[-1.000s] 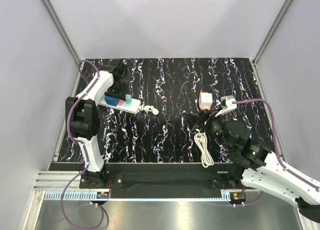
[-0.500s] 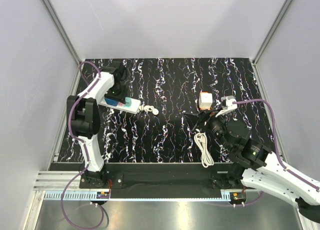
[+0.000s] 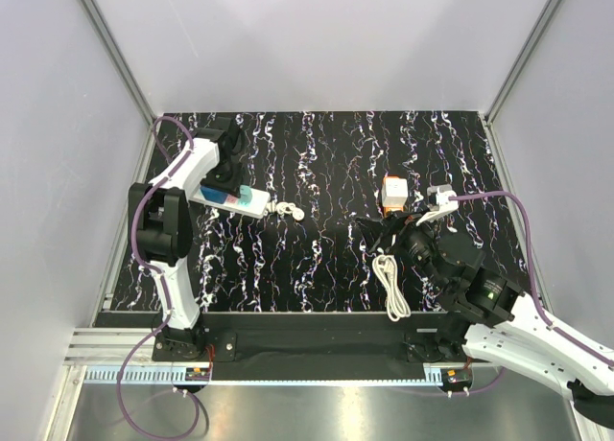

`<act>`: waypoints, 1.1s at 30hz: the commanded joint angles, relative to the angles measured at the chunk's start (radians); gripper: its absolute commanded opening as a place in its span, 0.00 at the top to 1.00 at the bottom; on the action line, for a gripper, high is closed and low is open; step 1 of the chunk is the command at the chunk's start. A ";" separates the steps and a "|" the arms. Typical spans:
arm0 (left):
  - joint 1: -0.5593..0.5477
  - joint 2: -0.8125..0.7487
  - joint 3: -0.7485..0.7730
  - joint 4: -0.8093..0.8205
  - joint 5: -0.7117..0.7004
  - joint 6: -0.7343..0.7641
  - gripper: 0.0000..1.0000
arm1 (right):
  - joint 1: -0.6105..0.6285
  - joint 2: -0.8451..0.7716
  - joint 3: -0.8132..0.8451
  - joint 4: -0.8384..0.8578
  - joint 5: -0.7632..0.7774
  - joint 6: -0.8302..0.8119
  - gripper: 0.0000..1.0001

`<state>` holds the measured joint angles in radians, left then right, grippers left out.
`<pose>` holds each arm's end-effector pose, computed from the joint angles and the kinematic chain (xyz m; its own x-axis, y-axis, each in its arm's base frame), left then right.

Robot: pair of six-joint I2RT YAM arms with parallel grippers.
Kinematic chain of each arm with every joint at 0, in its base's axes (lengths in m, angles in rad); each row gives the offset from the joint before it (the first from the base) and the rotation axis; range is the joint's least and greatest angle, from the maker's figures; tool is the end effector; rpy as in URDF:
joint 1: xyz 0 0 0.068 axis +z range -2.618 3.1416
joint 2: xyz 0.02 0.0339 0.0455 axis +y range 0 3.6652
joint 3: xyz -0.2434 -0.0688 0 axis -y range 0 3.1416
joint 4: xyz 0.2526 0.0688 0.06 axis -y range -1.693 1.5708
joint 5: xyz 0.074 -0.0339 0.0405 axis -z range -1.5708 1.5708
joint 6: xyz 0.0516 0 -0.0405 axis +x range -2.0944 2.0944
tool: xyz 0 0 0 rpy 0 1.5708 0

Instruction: Insert the plug

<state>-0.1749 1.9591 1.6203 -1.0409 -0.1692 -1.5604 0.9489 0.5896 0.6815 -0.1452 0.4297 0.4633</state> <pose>0.3896 -0.0600 0.1888 -0.1501 -0.9744 -0.1673 -0.9653 0.1810 -0.1882 0.1249 0.1374 0.3253 -0.2497 0.3491 -0.9032 -0.4303 0.7956 0.4264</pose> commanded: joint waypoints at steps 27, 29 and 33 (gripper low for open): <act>-0.046 0.109 0.016 -0.065 -0.211 0.053 1.00 | 0.005 -0.028 0.012 0.006 0.053 -0.005 0.00; -0.046 0.119 0.009 -0.068 -0.210 0.046 1.00 | 0.005 -0.031 0.010 -0.001 0.060 -0.005 0.00; -0.046 0.133 0.012 -0.067 -0.202 0.045 1.00 | 0.005 -0.047 0.009 -0.005 0.066 -0.006 0.00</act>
<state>-0.2234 2.0163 1.6505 -1.0599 -0.3073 -1.5146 0.9489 0.5579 0.6815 -0.1635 0.4564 0.4637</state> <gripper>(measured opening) 0.341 0.994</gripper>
